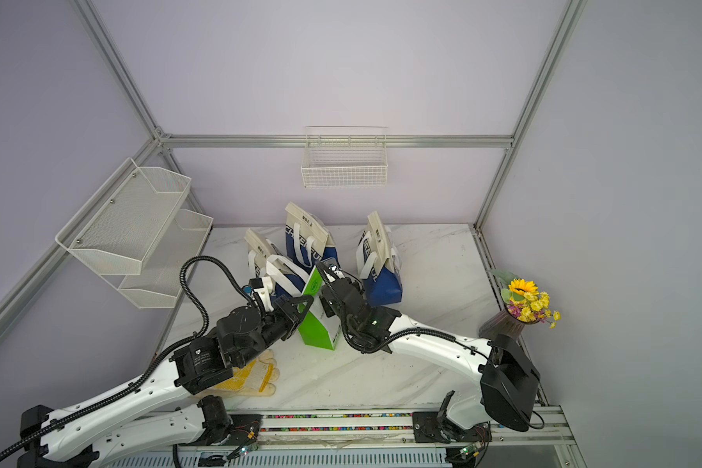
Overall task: Open the takeout bag
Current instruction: Open the takeout bag at the center of the board.
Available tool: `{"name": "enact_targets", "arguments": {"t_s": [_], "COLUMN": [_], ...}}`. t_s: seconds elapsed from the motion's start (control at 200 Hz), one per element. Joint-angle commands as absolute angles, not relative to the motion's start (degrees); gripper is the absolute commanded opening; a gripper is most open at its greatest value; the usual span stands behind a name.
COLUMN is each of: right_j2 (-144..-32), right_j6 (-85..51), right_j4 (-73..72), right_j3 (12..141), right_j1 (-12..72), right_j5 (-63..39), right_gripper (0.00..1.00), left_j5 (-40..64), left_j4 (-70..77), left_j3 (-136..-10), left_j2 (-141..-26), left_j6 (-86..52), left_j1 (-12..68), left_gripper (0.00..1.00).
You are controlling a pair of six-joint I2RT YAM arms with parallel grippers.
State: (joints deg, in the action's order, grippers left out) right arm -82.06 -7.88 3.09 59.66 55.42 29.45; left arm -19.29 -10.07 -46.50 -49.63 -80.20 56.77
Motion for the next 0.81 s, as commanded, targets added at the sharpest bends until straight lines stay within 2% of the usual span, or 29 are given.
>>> {"name": "enact_targets", "arguments": {"t_s": [0.0, 0.13, 0.3, 0.485, 0.6, 0.8], "right_j2": [-77.5, -68.8, -64.0, -62.7, -62.3, -68.1], "right_j6": [-6.1, -3.2, -2.0, -2.8, -1.9, 1.8], "right_j4": [0.9, 3.9, 10.2, 11.3, 10.0, 7.1], "right_j3": [57.9, 54.8, 55.4, 56.3, 57.3, 60.7], "right_j1": [56.0, 58.9, 64.5, 65.6, 65.6, 65.6], "right_j5": [23.2, 19.8, 25.2, 27.5, 25.6, 22.8], "right_gripper": [0.39, 0.44, 0.55, 0.58, 0.57, 0.49], "left_j5": [-19.5, -17.4, -11.2, 4.8, 6.7, 8.4], "left_j4": [-4.9, -3.6, 0.0, 1.5, -0.3, -3.8], "left_j3": [-50.5, -48.7, -47.4, -52.4, -51.7, -51.0], "left_j2": [-47.4, -47.7, -48.9, -55.0, -54.0, -50.4], "left_j6": [-81.0, -82.4, -82.1, -78.4, -77.7, -77.7], "left_j1": [57.0, 54.8, 51.0, 45.2, 43.3, 39.2], "left_gripper": [0.00, 0.00, 0.00, 0.00, 0.00, 0.00]}}
